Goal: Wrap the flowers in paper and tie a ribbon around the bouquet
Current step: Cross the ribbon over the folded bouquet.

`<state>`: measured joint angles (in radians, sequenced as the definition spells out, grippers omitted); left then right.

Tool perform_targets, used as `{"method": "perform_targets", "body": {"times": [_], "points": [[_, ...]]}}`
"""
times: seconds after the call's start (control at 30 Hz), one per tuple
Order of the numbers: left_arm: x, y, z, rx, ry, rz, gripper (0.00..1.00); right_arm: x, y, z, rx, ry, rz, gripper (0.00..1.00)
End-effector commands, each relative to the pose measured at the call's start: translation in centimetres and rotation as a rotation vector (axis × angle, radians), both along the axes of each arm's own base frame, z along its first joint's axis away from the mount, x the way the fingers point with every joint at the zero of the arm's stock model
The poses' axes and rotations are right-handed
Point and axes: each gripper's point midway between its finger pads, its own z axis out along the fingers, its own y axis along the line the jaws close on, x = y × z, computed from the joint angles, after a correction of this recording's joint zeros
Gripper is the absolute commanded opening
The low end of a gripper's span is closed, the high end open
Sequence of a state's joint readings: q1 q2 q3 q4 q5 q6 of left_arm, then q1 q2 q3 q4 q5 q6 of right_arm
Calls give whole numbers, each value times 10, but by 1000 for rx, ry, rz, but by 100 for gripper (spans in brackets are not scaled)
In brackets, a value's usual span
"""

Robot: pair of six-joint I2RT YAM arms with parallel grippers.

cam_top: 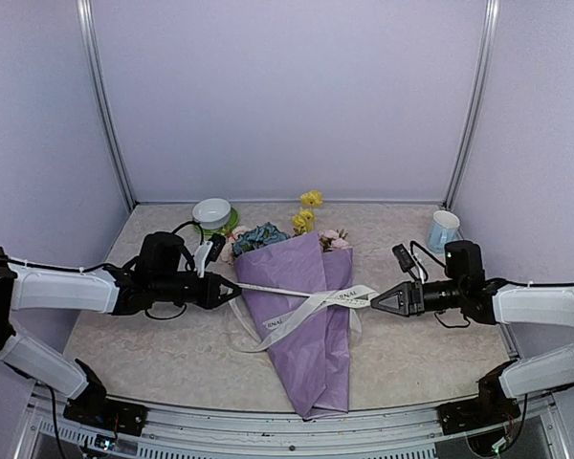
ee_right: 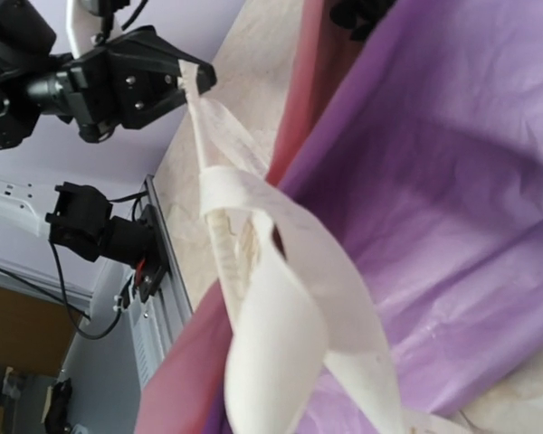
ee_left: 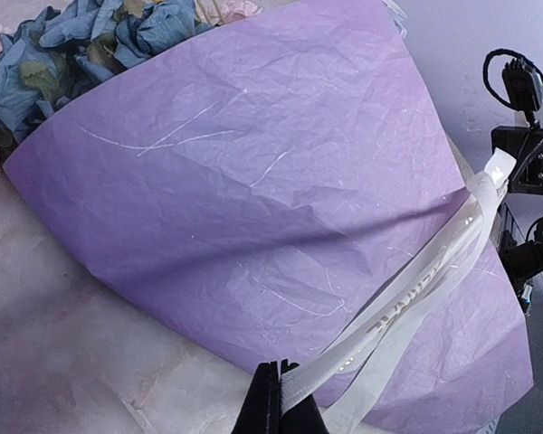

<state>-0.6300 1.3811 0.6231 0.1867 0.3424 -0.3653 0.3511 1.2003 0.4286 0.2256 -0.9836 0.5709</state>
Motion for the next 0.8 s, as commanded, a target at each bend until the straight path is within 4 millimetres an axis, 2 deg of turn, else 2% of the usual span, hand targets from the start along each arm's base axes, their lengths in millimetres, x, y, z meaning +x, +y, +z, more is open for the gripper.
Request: {"method": "perform_targets", "body": {"times": [0.0,0.07,0.13,0.27,0.4,0.63,0.67,0.77], "points": [[24,60,-27,233,-33,249,0,3,-20,-30,-42,143,-97,0],[6,24,-13,209,-88,87,0,2,-13,-27,-47,139,-62,0],[-20,-9,-6,197,-108,-84,0,2,-9,-25,-53,131,-49,0],[-63,-49,2,200,-129,-297,0,3,-9,-30,-65,139,-53,0],[-100,-73,1,170,-110,-473,0,3,-6,-33,-67,150,-41,0],[-144,-99,-35,250,-25,-683,0,4,-5,-33,-92,141,-35,0],[-152,-105,-34,252,-34,-721,0,4,-5,-32,-94,139,-35,0],[-176,-123,-24,245,-92,-832,8,4,-6,-34,-102,140,-35,0]]}}
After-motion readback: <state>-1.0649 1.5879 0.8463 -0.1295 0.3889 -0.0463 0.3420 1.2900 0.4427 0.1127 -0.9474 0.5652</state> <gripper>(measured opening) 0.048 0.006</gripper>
